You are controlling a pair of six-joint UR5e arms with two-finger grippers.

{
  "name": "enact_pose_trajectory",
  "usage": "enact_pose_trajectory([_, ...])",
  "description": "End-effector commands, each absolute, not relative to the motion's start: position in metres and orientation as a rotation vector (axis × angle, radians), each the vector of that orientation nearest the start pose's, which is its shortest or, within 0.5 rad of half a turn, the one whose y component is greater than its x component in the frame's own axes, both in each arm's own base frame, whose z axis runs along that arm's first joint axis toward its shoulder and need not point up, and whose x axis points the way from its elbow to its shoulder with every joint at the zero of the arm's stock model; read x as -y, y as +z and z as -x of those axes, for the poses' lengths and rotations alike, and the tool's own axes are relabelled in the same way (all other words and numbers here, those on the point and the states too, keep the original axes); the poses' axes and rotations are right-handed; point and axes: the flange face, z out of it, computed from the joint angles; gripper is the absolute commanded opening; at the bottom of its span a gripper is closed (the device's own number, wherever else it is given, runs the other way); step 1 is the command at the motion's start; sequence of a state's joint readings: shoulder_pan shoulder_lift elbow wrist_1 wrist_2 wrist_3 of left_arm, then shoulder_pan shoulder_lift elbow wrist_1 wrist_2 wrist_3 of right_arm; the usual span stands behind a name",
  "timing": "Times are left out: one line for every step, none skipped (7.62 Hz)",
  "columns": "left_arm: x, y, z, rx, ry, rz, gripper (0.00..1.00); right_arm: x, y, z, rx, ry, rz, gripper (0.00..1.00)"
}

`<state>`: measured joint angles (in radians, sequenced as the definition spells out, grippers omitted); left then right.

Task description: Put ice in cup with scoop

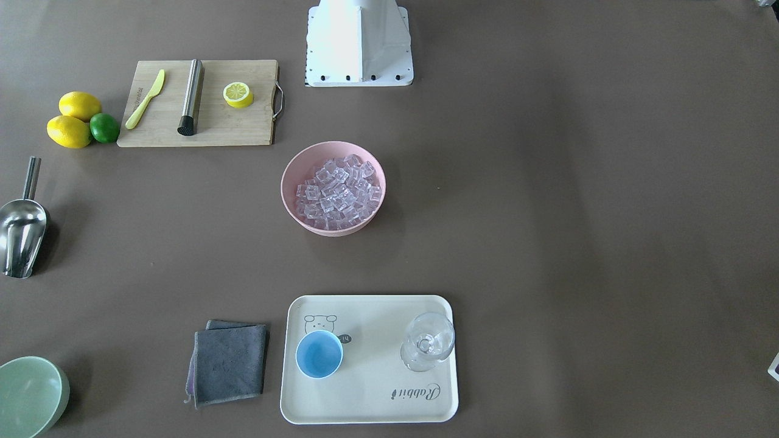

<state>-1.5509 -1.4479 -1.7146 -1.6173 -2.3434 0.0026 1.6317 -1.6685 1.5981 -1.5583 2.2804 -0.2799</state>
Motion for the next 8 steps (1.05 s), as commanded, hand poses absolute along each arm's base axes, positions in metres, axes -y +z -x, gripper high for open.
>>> enact_pose_trajectory([0.446, 0.64, 0.054, -0.773, 0.055, -0.062, 0.98, 0.439, 0.684, -0.093, 0.747, -0.19, -0.085, 1.0])
enact_pose_trajectory([0.448, 0.639, 0.052, -0.774, 0.059, -0.062, 0.98, 0.437, 0.685, -0.093, 0.754, -0.188, -0.085, 1.0])
enact_pose_trajectory([0.45, 0.637, 0.047, -0.774, 0.072, -0.062, 0.98, 0.437, 0.687, -0.094, 0.747, -0.186, -0.081, 1.0])
enact_pose_trajectory([0.45, 0.637, 0.047, -0.774, 0.075, -0.063, 0.98, 0.437, 0.689, -0.094, 0.75, -0.184, -0.077, 1.0])
enact_pose_trajectory([0.451, 0.636, 0.046, -0.774, 0.078, -0.065, 0.98, 0.429, 0.69, -0.095, 0.758, -0.177, -0.077, 1.0])
enact_pose_trajectory([0.452, 0.635, 0.043, -0.774, 0.086, -0.066, 0.98, 0.422, 0.695, -0.101, 0.794, -0.147, -0.074, 1.0])
enact_pose_trajectory([0.453, 0.633, 0.043, -0.776, 0.09, -0.073, 0.98, 0.423, 0.693, -0.101, 0.788, -0.151, -0.078, 1.0])
enact_pose_trajectory([0.455, 0.629, 0.042, -0.776, 0.108, -0.111, 0.98, 0.423, 0.702, -0.096, 0.809, -0.144, -0.059, 1.0])
